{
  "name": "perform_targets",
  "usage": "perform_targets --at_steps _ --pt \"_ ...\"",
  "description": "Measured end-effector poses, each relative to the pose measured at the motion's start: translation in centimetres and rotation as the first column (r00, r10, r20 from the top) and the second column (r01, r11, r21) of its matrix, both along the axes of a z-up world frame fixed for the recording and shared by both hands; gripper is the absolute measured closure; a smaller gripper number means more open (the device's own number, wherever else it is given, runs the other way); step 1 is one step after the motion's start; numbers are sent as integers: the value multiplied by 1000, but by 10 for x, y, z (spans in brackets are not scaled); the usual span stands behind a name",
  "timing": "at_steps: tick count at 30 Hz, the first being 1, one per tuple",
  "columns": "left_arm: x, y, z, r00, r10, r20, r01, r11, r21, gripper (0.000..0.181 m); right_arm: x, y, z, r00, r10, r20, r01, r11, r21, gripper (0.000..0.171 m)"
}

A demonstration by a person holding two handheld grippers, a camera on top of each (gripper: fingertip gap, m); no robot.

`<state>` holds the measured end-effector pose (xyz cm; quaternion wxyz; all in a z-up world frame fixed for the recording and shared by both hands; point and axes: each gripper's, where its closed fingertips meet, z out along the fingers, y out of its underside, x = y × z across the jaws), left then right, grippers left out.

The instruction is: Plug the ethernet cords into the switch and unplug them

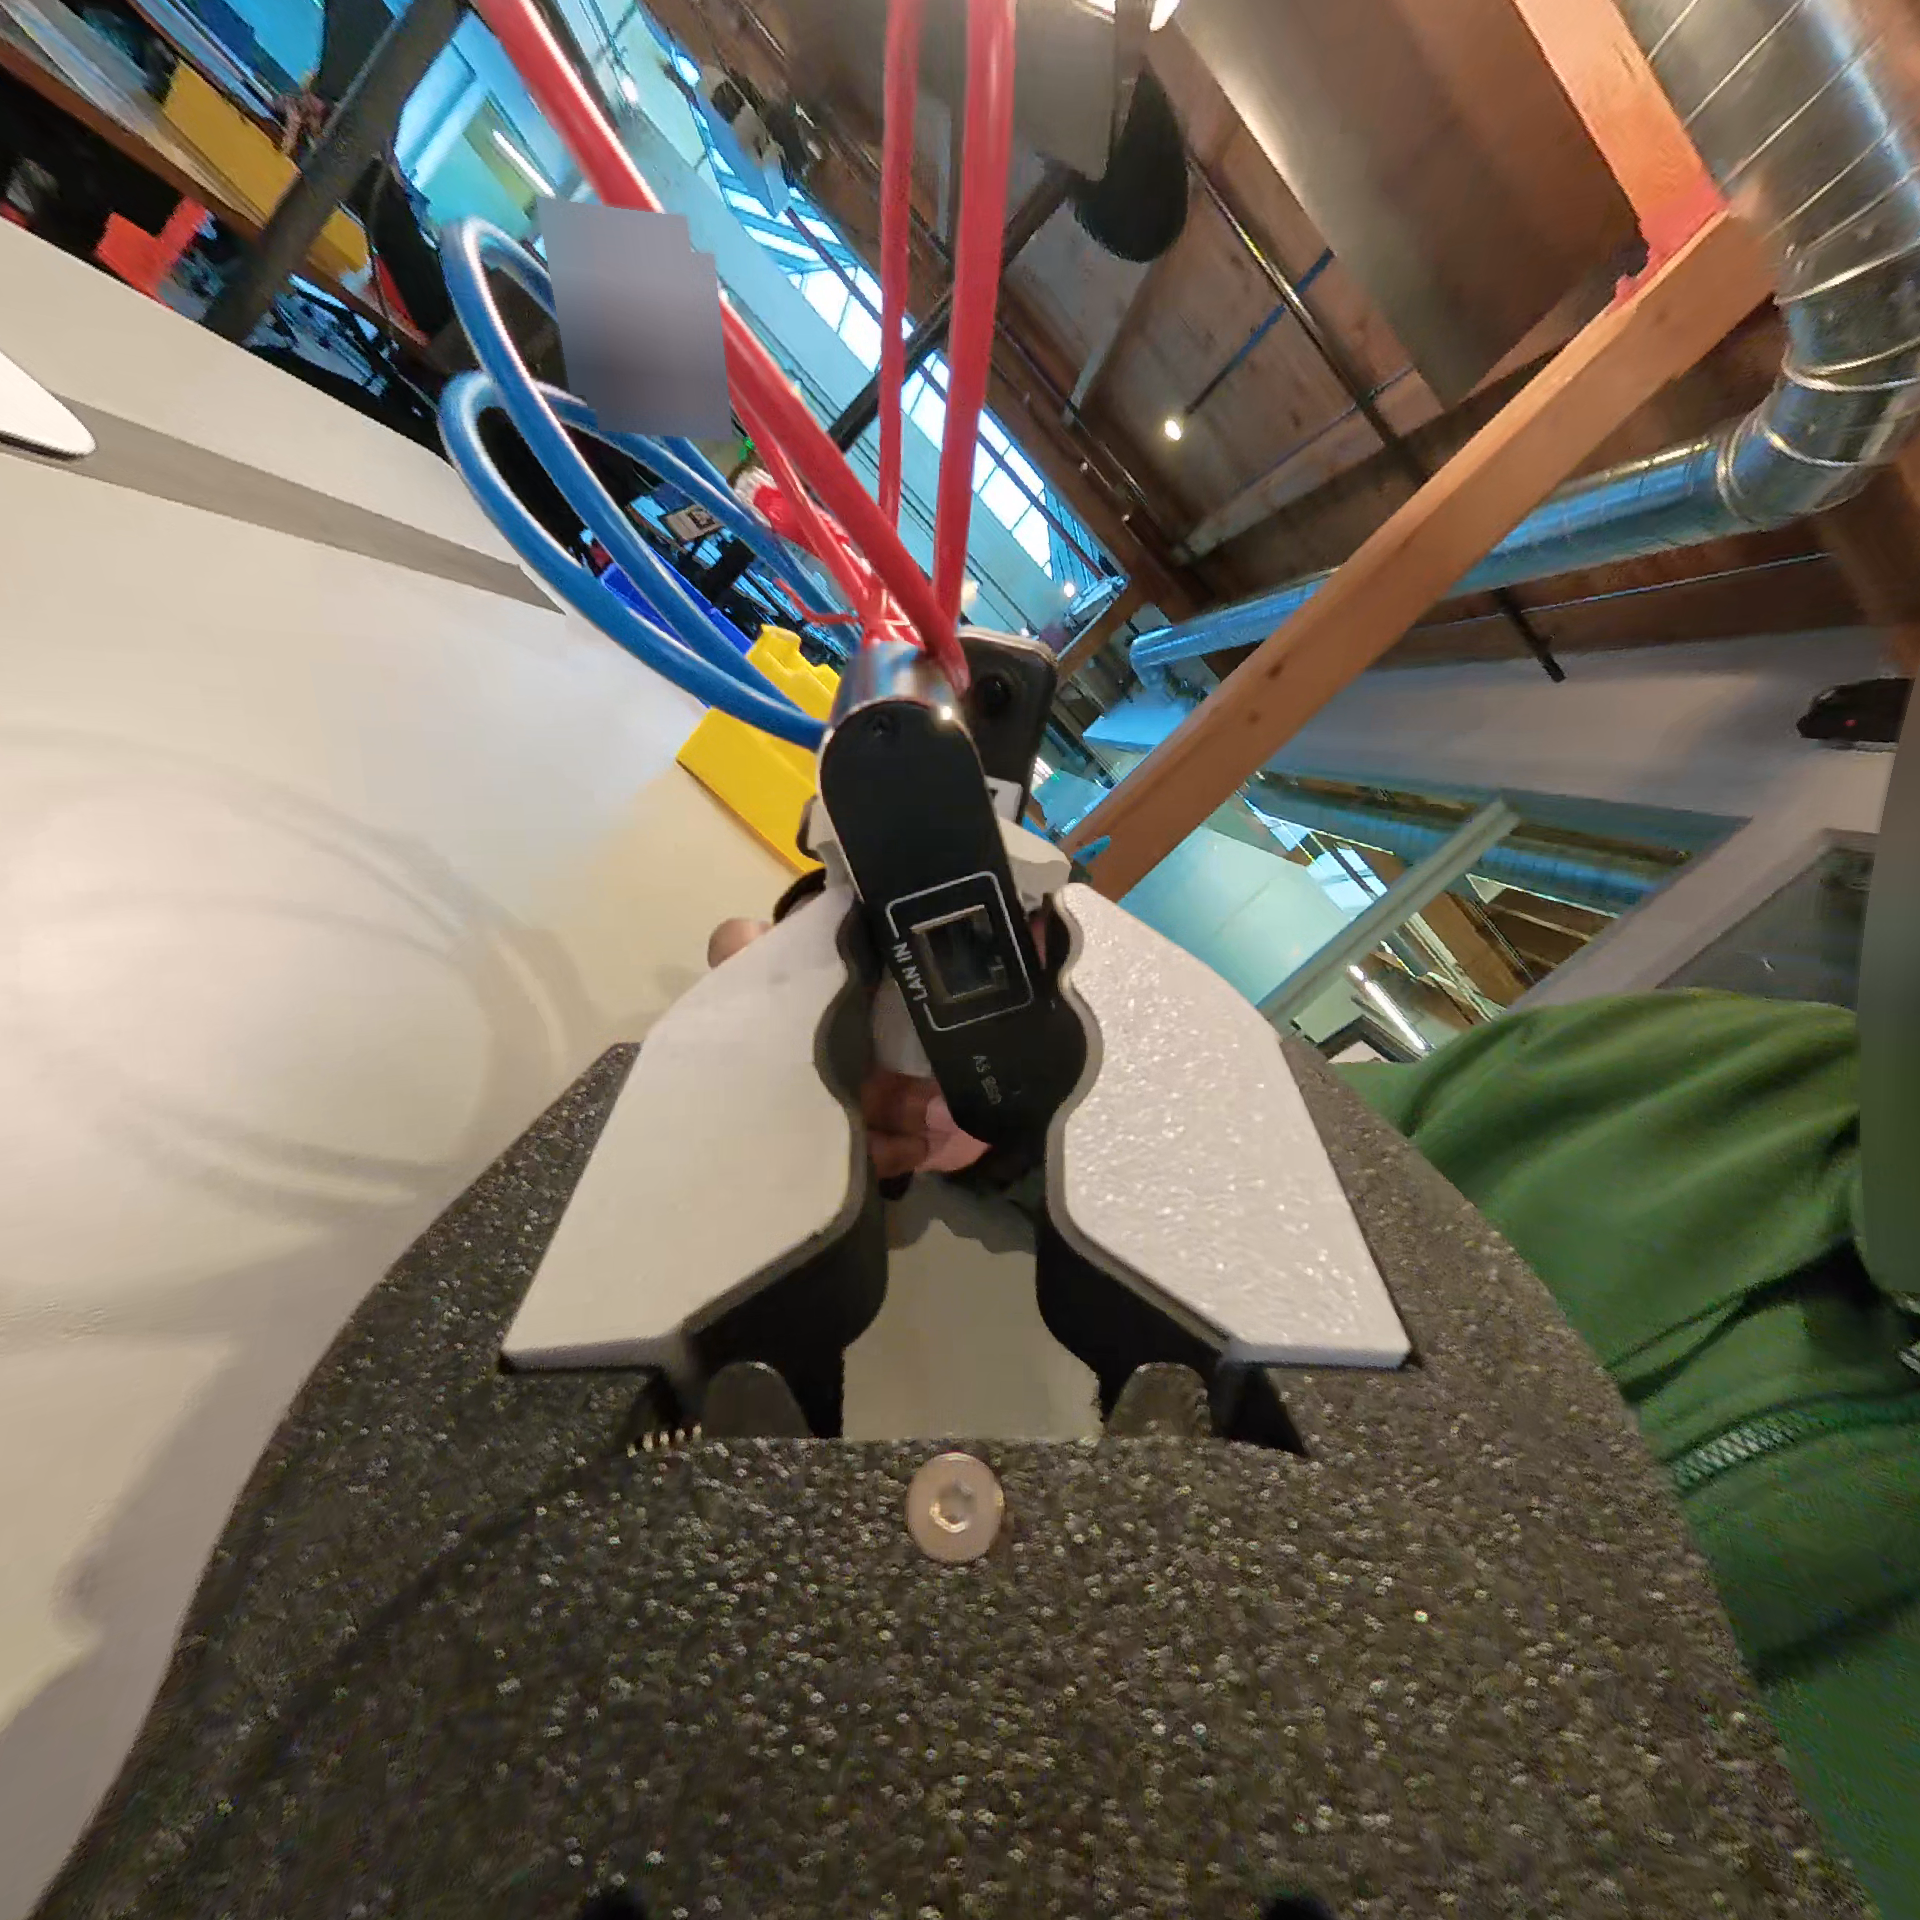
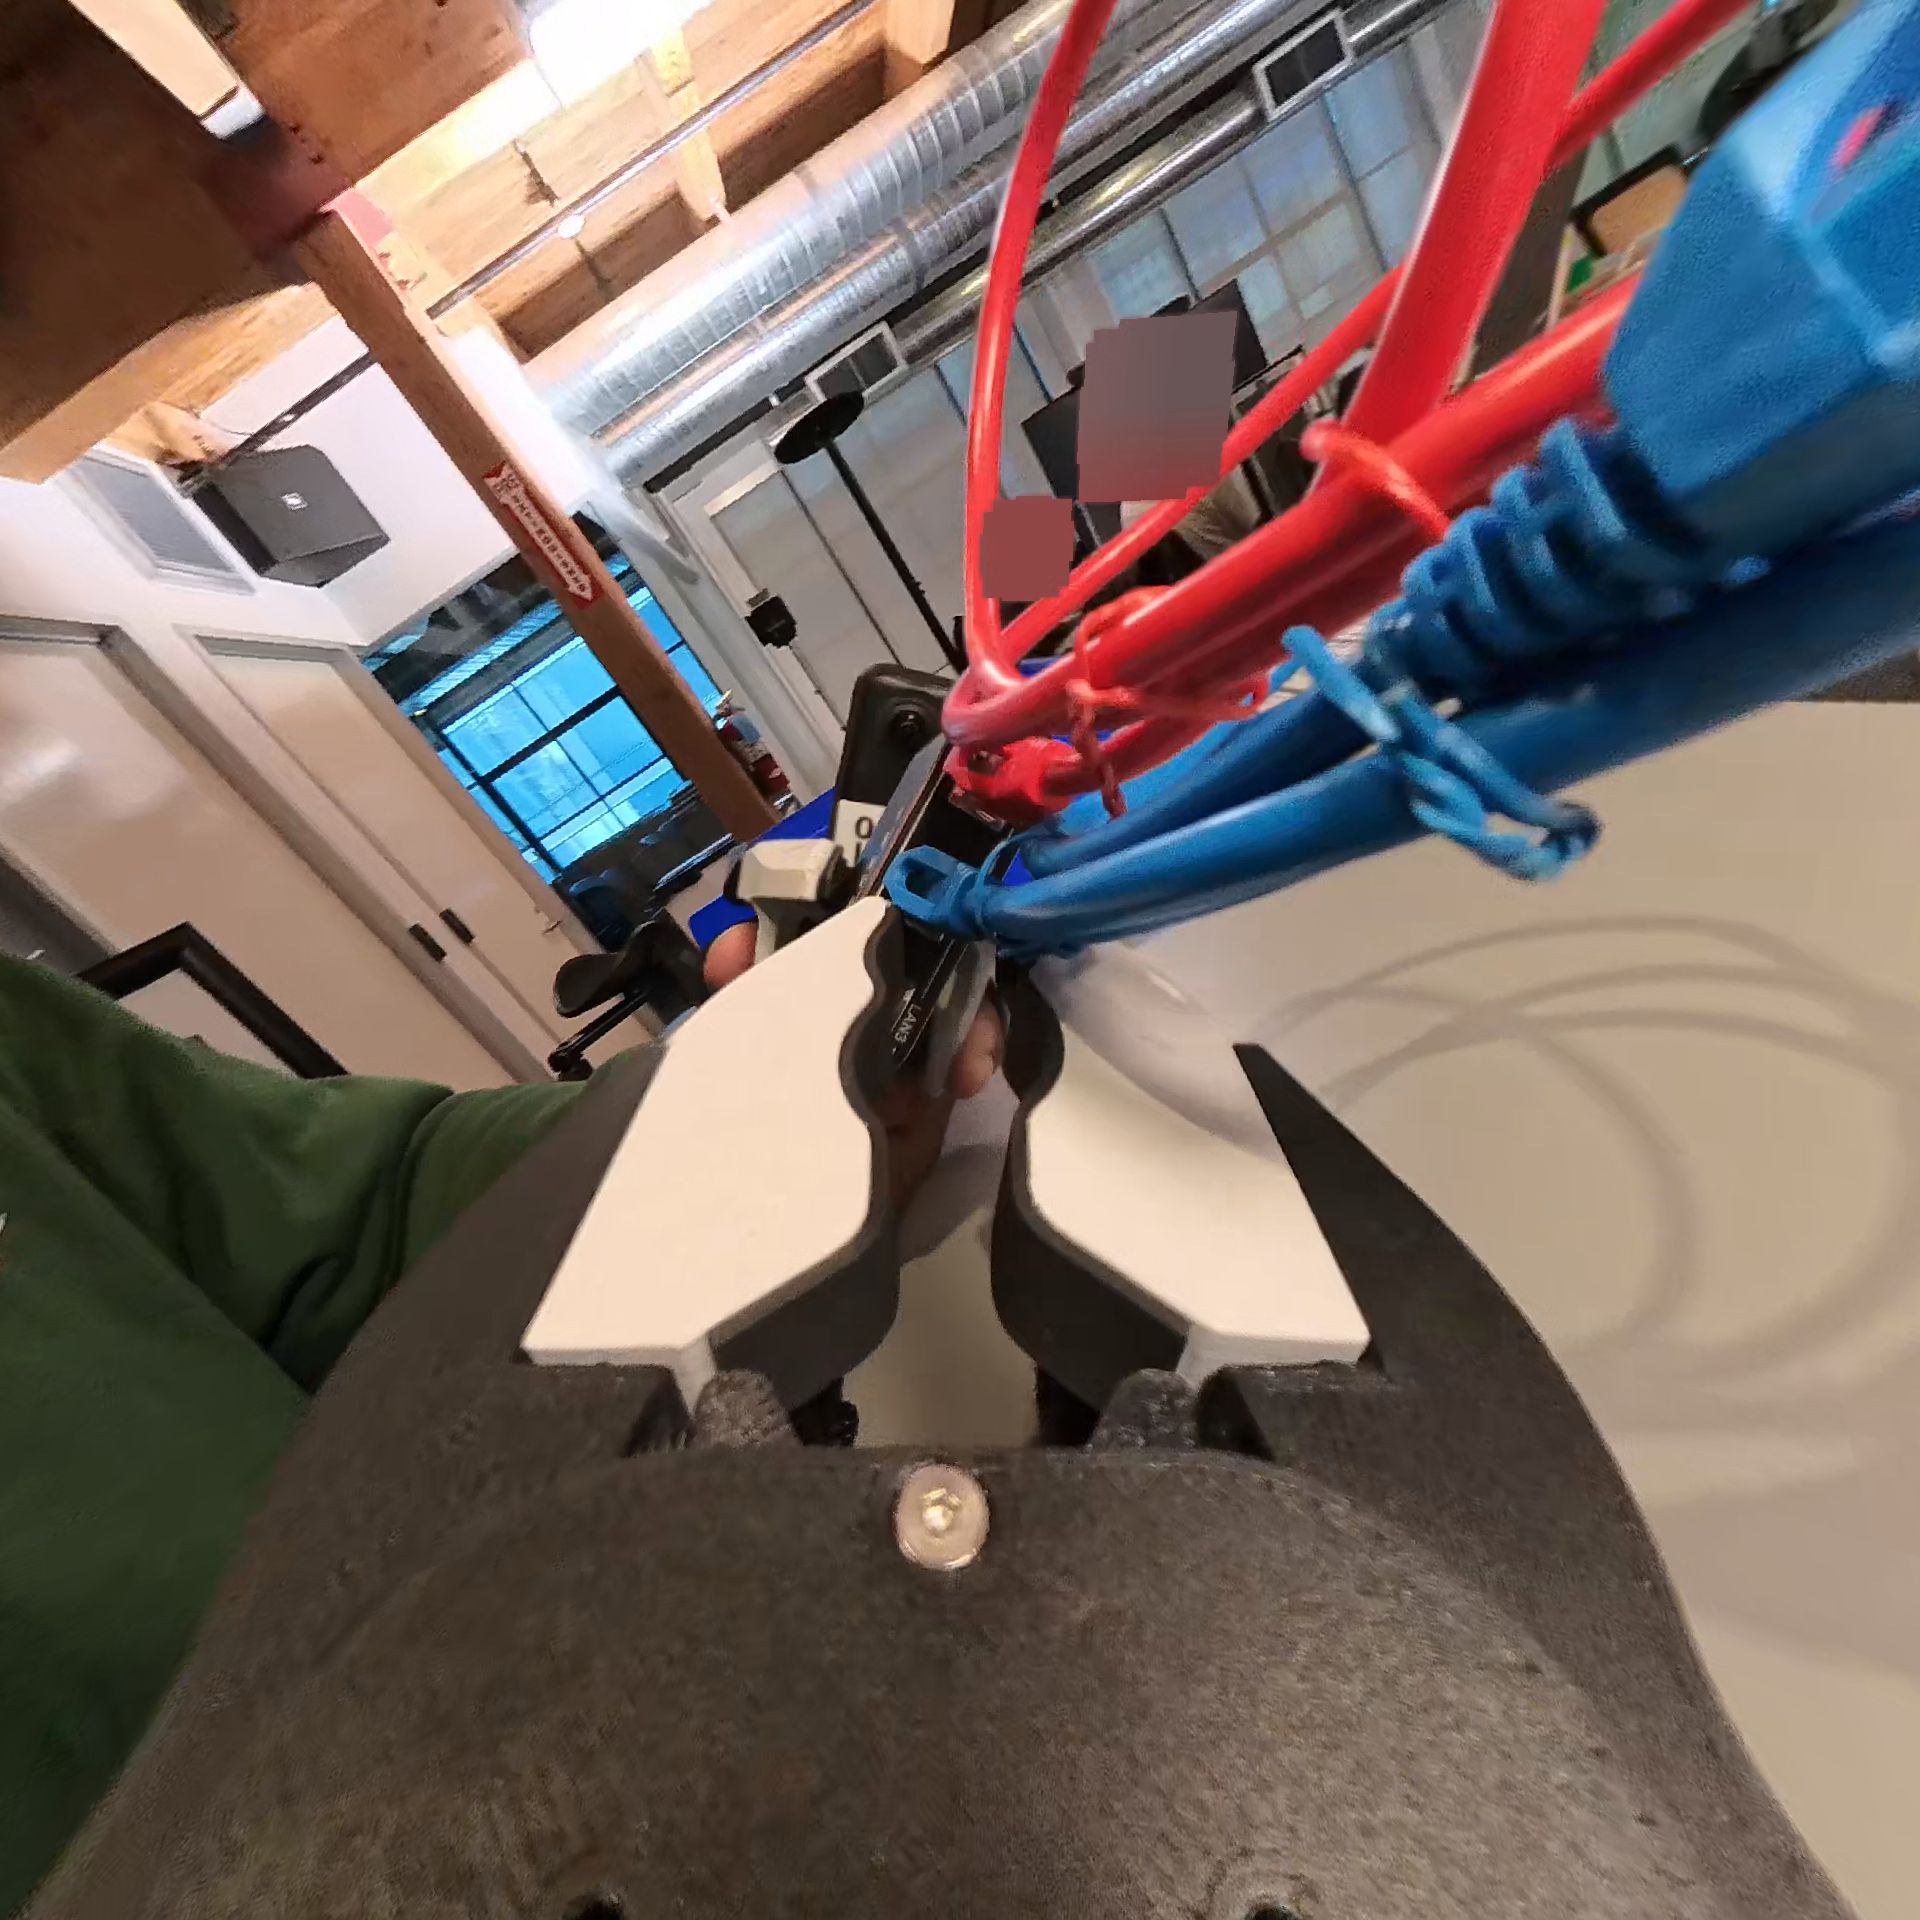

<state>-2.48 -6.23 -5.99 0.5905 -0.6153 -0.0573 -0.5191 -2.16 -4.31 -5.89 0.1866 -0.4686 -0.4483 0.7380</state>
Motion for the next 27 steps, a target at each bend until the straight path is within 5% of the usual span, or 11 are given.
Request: perform_targets --at_steps 17,27 --pt "24 -3 0 995 -103 14 103 995 8 151 14 -12 5 984 167 -63 -164 985 43 159" --pt "20 1 0 969 85 -234 -67 994 83 154 15 -9 2 992 112 -50 -107 990 97 143"
